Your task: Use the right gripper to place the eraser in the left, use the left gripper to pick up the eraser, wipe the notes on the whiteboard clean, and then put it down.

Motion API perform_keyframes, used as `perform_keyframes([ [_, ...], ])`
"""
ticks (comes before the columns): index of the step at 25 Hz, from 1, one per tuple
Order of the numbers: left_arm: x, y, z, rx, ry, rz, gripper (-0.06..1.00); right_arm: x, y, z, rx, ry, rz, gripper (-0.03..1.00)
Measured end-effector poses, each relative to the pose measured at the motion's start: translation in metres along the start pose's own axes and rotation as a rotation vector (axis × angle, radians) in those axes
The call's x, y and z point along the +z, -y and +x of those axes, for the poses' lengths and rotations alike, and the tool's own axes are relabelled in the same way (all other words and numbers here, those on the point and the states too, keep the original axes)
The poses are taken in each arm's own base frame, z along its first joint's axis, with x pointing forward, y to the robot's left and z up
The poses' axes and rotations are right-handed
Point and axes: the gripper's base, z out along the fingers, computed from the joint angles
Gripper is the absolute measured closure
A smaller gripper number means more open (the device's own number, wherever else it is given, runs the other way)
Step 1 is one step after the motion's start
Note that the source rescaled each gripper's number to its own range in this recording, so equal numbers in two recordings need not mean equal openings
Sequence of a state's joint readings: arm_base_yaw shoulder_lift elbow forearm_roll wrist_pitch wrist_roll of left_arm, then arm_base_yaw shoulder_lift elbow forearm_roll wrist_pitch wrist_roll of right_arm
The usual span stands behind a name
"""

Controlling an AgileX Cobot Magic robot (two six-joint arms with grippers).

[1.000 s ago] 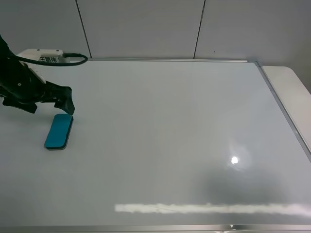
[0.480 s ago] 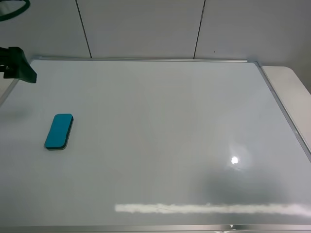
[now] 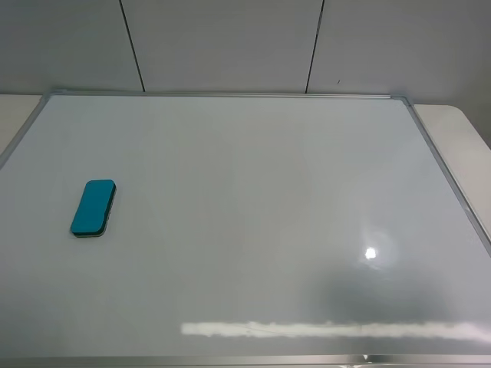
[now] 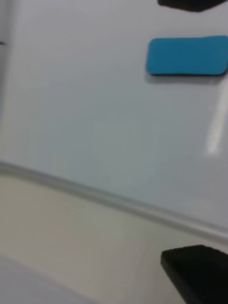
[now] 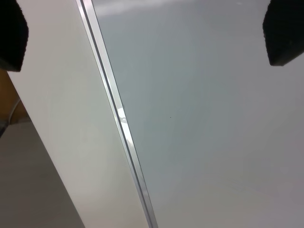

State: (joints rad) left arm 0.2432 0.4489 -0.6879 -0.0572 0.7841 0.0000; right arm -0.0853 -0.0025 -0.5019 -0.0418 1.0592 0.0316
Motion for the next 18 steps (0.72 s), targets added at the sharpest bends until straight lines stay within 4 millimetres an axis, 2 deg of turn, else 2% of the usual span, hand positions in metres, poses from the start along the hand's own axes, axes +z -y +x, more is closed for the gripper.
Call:
perform_keyframes([
  [2,-0.020,0.001,0.010,0.012,0.067,0.004,-0.05,0.000,0.000,0.000,0.000,0.000,0.000,-0.03],
  [4,-0.031,0.001,0.020,0.036,0.090,0.005,-0.05,0.000,0.000,0.000,0.000,0.000,0.000,-0.03],
  [13,-0.046,0.003,0.046,0.131,0.071,0.145,-0.05,0.000,0.000,0.000,0.000,0.000,0.000,-0.03],
  [18,-0.067,-0.003,0.057,0.144,0.181,0.141,-0.05,0.000,0.000,0.000,0.000,0.000,0.000,-0.03],
])
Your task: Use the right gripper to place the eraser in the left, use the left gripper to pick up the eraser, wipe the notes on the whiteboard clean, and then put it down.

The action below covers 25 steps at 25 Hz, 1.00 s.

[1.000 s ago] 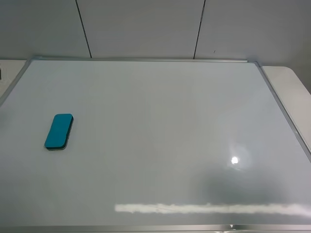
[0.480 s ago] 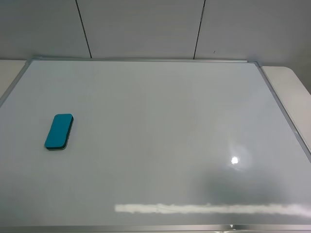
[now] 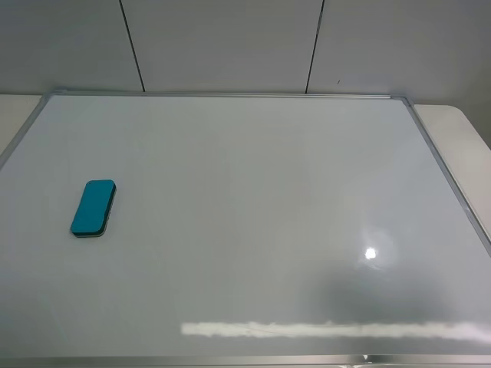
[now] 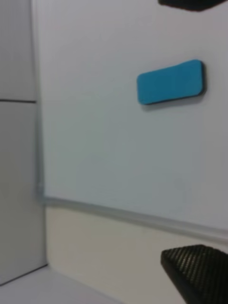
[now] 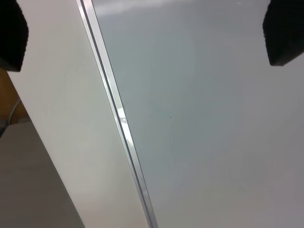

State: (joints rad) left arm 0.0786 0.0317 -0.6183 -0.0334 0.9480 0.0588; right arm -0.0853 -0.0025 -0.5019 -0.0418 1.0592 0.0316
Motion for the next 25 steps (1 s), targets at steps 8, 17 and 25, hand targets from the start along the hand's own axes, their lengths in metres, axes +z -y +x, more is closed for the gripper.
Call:
perform_keyframes([
  [8,0.013,0.000,0.032,-0.035,-0.150,-0.006,-0.05,0.000,0.000,0.000,0.000,0.000,0.000,-0.03],
  [17,0.016,0.000,0.037,-0.042,-0.176,-0.005,-0.05,0.000,0.000,0.000,0.000,0.000,0.000,-0.03],
  [25,0.016,0.000,0.037,-0.053,-0.176,-0.005,-0.05,0.000,0.000,0.000,0.000,0.000,0.000,-0.03],
])
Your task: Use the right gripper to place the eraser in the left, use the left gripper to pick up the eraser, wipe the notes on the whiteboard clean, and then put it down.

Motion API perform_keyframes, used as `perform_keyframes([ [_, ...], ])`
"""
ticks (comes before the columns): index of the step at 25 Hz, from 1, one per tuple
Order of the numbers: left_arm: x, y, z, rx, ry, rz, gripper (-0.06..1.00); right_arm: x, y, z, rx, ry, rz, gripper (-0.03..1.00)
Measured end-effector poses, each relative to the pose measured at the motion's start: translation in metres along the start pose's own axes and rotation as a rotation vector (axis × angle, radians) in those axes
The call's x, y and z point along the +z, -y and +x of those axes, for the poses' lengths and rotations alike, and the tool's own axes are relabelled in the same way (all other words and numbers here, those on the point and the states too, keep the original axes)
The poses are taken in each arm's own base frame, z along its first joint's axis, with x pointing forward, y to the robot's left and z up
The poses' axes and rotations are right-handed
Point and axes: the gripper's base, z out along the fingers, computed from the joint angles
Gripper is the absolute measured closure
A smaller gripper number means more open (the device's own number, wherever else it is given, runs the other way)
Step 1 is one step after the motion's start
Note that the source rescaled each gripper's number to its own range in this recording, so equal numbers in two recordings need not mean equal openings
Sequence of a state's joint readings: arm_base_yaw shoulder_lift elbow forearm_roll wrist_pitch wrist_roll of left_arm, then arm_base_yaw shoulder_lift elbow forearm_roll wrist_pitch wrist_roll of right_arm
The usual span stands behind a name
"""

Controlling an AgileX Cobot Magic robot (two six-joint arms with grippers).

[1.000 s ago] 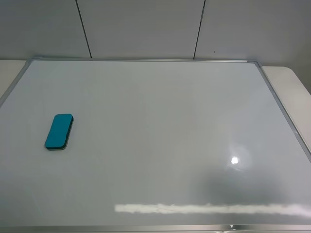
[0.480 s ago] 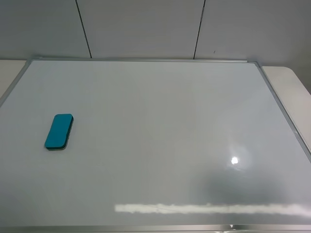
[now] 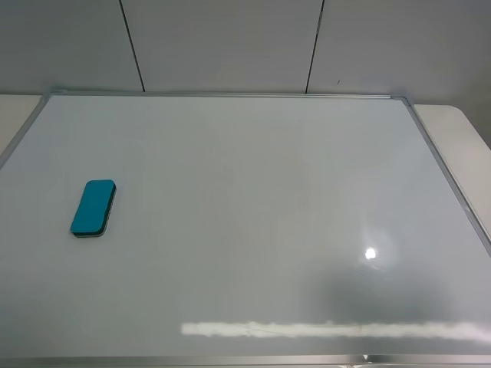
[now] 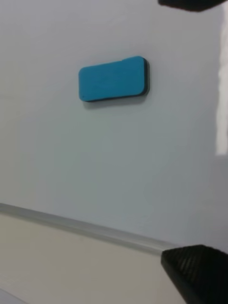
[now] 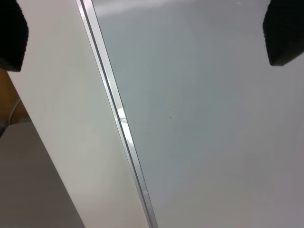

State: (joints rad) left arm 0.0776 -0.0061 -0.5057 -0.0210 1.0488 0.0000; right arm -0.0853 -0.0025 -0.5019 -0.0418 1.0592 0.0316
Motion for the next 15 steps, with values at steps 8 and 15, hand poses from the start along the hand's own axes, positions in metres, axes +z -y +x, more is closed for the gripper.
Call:
perform_keyframes([
  [8,0.0000,-0.0017,0.0000,-0.044,0.000,-0.018,-0.05,0.0000,0.0000,0.0000,0.000,0.000,0.000,-0.03],
  [15,0.0000,-0.0024,0.0000,-0.045,0.001,-0.026,-0.05,0.0000,0.0000,0.0000,0.000,0.000,0.000,-0.03],
])
